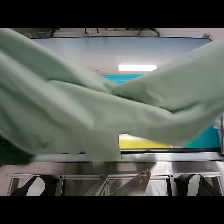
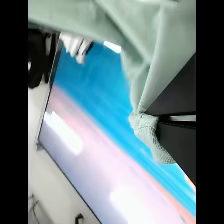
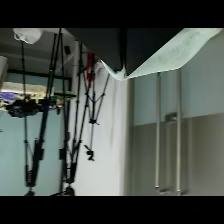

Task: Fold the shirts.

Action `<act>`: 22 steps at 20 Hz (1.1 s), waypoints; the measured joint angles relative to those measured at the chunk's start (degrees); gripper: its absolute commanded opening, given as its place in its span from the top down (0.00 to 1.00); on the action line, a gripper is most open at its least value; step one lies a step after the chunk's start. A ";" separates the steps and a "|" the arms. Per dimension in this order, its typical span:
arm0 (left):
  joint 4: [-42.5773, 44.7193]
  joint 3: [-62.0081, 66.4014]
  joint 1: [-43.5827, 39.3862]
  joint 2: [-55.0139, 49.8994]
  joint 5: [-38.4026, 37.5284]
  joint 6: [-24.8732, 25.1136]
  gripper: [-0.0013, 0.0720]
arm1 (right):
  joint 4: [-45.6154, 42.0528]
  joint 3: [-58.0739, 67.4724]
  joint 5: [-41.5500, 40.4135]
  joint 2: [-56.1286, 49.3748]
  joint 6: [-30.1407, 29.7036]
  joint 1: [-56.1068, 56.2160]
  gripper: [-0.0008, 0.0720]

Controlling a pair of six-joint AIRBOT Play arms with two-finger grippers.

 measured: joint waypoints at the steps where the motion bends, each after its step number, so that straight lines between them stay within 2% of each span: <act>1: 0.07 -1.79 -1.25 -1.77 0.00 -0.55 0.95 | -1.38 -0.42 -0.68 0.13 1.42 -0.61 0.96; 5: 3.78 -13.68 -10.80 -12.57 0.42 -0.46 0.95 | -4.57 -8.57 -0.92 -5.79 3.41 3.41 0.96; 7: 7.48 -18.88 -14.75 -19.78 -2.03 0.68 0.95 | -5.25 -15.87 -6.75 -12.00 -0.11 12.33 0.96; 9: 11.32 -22.56 -16.65 -27.80 -5.88 1.27 0.96 | -3.96 -21.49 -18.51 -21.18 -6.82 25.14 0.96; 11: 12.57 -24.48 -16.96 -35.43 -9.46 1.68 0.96 | 1.01 -22.18 -28.92 -32.83 -17.53 36.50 0.96; 12: 12.90 -25.05 -16.59 -38.62 -11.39 1.88 0.96 | 3.85 -20.68 -32.17 -39.60 -22.88 40.94 0.96; 14: 11.34 -25.42 -15.30 -43.80 -14.99 2.08 0.96 | 8.24 -15.21 -34.03 -52.13 -28.37 45.88 0.95; 15: 10.91 -25.03 -14.60 -45.90 -16.65 2.05 0.96 | 9.53 -12.50 -33.35 -56.59 -29.18 46.66 0.87; 16: 10.80 -24.30 -13.92 -47.56 -17.77 1.97 0.95 | 10.08 -9.86 -31.80 -60.26 -29.55 46.75 0.57; 17: 10.36 -23.08 -13.20 -49.07 -18.14 1.49 0.70 | 10.40 -7.76 -30.32 -62.66 -29.33 46.16 0.43; 18: 10.01 -21.77 -12.57 -50.14 -18.08 0.92 0.52 | 10.10 -6.27 -29.27 -64.00 -28.33 45.05 0.43; 20: 9.94 -18.56 -11.10 -51.95 -16.48 -1.22 0.51 | 6.64 -4.28 -26.99 -64.78 -23.71 41.29 0.43; 22: 9.51 -16.04 -9.68 -52.70 -13.00 -3.21 0.51 | -0.46 -3.30 -22.82 -63.95 -16.41 36.33 0.43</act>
